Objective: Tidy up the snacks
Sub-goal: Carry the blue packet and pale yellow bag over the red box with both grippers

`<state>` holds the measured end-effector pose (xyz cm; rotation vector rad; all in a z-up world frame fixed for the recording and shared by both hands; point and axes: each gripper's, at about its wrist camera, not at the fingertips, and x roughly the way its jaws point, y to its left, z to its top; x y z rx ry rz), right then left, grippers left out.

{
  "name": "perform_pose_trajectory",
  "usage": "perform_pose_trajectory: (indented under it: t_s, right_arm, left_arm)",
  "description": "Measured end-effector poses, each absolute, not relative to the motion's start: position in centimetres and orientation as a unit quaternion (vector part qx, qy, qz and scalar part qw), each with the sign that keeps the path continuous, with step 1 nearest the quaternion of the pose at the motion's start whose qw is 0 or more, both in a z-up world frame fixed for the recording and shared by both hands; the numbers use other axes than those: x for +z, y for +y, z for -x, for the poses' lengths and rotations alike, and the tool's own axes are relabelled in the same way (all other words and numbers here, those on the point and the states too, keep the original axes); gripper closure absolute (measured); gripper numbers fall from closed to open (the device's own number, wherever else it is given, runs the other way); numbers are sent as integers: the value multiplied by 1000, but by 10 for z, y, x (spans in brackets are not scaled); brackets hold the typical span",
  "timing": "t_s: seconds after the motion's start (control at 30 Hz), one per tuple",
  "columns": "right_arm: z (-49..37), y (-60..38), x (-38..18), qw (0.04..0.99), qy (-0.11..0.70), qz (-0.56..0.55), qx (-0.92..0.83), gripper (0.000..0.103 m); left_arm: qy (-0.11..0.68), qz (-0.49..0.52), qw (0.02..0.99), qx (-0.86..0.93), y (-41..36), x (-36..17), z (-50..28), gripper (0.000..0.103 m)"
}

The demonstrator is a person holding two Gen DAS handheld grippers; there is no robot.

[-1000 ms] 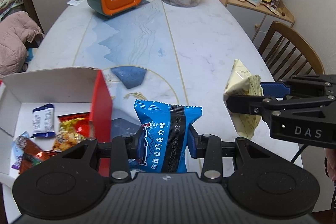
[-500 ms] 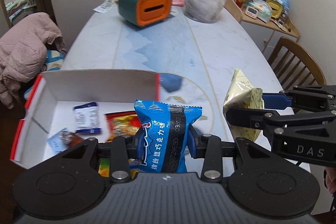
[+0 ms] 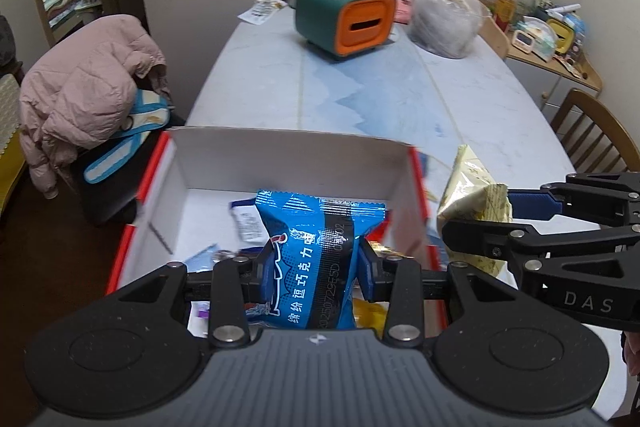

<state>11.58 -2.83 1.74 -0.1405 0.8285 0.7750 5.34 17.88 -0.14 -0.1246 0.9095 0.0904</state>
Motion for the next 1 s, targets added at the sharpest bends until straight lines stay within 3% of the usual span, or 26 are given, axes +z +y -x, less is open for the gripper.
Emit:
perform_pose_trajectory:
  t_s: [0.47,1.0]
  right_arm:
    - [-128,29,-17,833,417,98,351,65]
    - [-144,91,-62,807,437,161,363,65]
  left_arm:
    - [461,66,881,83,254,-36,-73,65]
    - [492,48,865,85,270,-83,-97,65]
